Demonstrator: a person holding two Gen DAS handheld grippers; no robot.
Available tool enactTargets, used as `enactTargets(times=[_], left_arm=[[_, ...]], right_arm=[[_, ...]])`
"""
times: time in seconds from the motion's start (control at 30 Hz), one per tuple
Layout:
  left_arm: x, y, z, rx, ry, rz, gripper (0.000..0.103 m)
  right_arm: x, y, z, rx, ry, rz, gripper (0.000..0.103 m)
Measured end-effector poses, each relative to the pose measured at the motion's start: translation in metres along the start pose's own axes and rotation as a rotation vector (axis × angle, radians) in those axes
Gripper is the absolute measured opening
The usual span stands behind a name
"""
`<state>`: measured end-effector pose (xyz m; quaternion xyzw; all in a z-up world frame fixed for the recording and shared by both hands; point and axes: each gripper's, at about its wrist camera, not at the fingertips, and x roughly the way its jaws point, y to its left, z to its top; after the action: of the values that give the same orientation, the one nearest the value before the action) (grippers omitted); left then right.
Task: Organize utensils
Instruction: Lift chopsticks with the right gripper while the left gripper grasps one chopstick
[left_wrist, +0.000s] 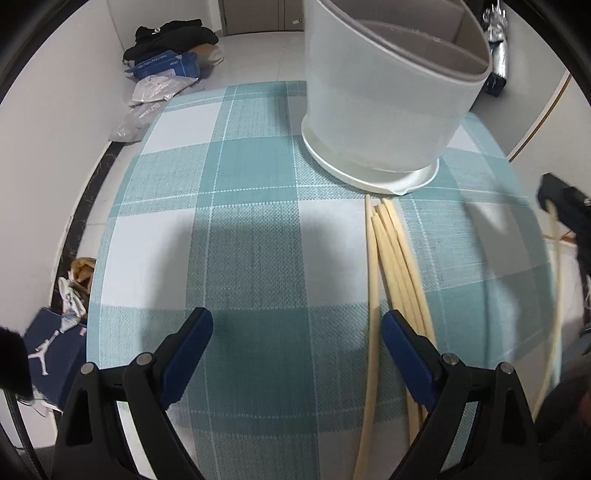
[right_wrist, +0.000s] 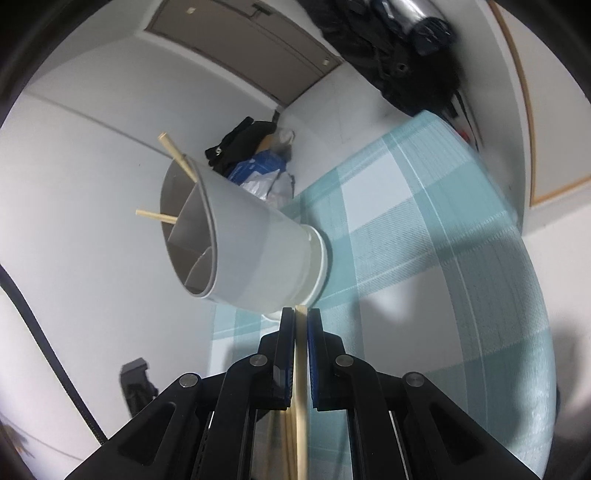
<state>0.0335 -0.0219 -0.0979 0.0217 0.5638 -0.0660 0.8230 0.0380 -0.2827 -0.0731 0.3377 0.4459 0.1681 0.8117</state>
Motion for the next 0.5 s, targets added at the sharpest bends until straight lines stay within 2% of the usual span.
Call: enactTargets(times=[0.1,0.2,0.27,0.4,0.47,0.5], left_arm=[[0.005,0.001,0.006,-0.002,0.002,0.0,0.091],[0.006,0.002,0.015,0.004,0.0,0.005,0.089],[0.007,0.001,0.019,0.01,-0.002,-0.005,0.078],[0.008,-0.004,0.026,0.024,-0.013,-0.021,0.063],[0.009,-0.006,0.03,0.022,-0.028,-0.028,0.046],[0.009,-0.006,0.032,0.016,-0.036,-0.028,0.041]], right_arm=[[-0.002,-0.007,0.002,0.05,0.003,0.003,0.006],[0.0,-0.006,0.0,0.019,0.009,-0.079,0.006],[0.004,-0.006,-0.004,-0.011,0.025,-0.13,0.006],[0.011,-0.005,-0.01,-0.045,0.051,-0.162,0.006],[0.014,-0.004,-0.012,-0.051,0.064,-0.149,0.006],[0.015,-0.003,-0.012,-0.054,0.069,-0.148,0.006]])
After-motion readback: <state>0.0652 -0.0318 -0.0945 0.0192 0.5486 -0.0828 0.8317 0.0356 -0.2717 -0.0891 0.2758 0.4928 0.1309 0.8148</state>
